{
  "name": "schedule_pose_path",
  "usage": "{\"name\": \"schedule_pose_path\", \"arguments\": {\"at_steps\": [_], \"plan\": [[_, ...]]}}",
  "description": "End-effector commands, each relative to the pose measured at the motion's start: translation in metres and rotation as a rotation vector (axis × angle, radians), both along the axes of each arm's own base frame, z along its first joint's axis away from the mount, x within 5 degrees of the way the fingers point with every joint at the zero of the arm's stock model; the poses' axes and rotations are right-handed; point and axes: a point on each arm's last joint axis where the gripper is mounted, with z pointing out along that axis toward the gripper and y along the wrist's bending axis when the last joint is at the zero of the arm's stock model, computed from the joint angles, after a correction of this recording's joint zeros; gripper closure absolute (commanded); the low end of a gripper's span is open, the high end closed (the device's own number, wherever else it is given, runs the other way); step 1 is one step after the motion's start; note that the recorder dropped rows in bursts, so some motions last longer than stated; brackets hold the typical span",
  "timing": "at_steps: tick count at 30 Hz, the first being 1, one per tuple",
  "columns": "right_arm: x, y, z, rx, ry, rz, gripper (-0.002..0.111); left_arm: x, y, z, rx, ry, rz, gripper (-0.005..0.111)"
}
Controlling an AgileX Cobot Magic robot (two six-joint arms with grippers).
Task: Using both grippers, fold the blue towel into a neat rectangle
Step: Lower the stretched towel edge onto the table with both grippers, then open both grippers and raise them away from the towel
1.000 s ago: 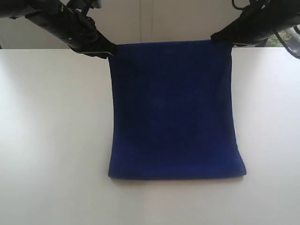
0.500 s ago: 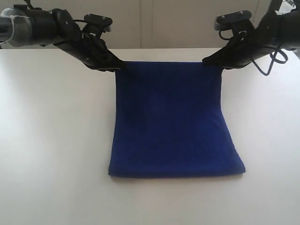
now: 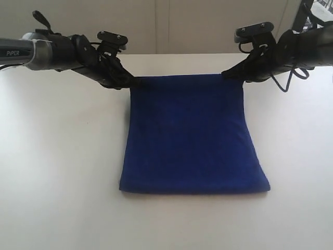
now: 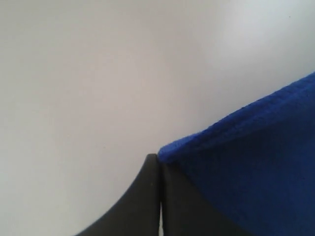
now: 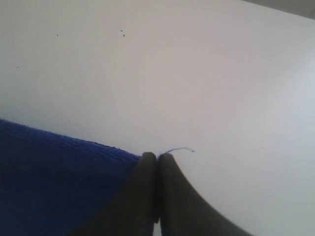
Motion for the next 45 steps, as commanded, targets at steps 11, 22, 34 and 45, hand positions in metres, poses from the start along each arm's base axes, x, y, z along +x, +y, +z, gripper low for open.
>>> {"name": "schedule_pose_path", "arguments": {"at_steps": [11,22,34,45], "plan": [[0.007,-0.007,0.01,-0.01,-0.06,-0.013,0.108,0.01,0.001,0.014,-0.02,-0.065,0.015,0.107],[0.012,-0.007,-0.026,-0.018,-0.027,-0.02,0.108,0.014,0.0,-0.015,-0.006,-0.03,0.026,0.107],[0.014,-0.007,-0.024,-0.018,-0.051,-0.024,0.07,0.014,0.0,-0.015,-0.006,-0.031,0.027,0.06],[0.01,-0.006,-0.012,0.028,-0.03,-0.055,0.072,0.01,0.0,0.0,-0.005,-0.021,0.006,0.053]]}}
